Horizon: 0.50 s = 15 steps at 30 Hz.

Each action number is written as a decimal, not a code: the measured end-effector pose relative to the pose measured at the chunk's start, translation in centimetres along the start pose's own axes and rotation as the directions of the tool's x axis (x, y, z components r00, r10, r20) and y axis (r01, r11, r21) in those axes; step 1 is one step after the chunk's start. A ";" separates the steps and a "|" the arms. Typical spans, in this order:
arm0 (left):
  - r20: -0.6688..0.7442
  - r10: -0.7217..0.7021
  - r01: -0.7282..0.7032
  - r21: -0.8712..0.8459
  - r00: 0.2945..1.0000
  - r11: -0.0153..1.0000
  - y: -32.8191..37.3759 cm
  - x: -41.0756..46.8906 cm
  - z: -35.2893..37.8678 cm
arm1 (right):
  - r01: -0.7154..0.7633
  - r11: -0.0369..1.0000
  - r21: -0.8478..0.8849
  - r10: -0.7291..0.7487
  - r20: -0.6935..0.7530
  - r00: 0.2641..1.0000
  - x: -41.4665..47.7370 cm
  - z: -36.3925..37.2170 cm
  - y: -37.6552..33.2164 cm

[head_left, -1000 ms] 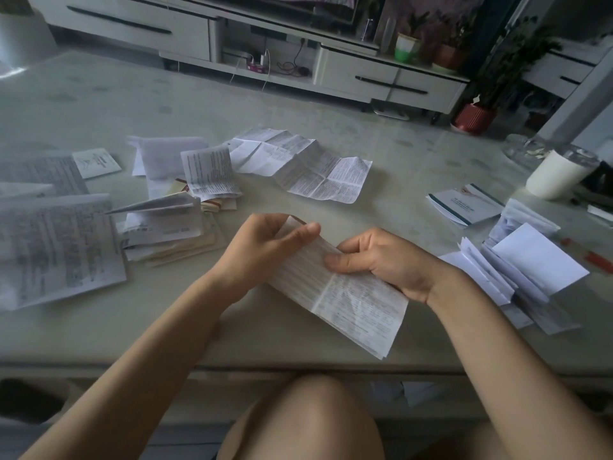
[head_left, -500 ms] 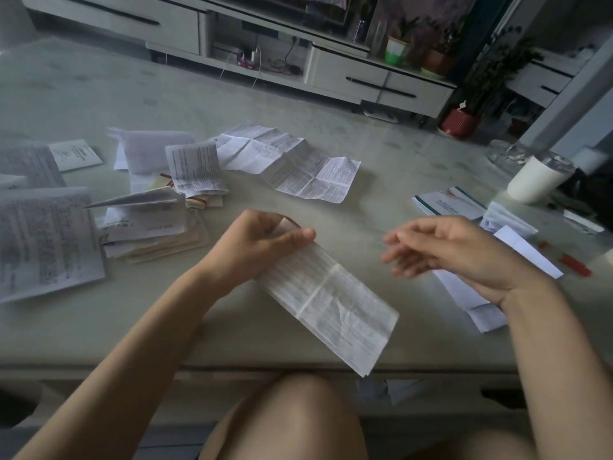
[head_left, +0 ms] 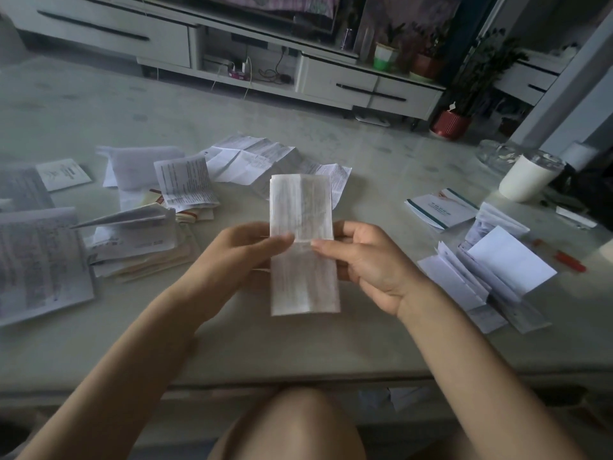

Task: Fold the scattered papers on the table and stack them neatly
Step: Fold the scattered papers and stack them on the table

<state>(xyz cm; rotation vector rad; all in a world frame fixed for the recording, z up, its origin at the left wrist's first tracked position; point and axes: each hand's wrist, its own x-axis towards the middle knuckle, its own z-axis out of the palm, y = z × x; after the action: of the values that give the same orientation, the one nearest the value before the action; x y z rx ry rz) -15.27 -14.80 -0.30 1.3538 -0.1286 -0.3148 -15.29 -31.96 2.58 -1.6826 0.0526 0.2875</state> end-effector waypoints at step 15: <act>-0.280 0.070 -0.083 -0.033 0.957 0.996 -0.1 0.1 -0.5 | 0.075 0.994 -0.080 -0.070 0.060 0.996 1.1 1.6 -0.4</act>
<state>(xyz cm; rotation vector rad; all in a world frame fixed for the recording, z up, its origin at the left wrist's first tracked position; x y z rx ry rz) -15.01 -14.41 -0.48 1.3318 0.0615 -0.0586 -14.40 -30.16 2.59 -1.7531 -0.0630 0.2860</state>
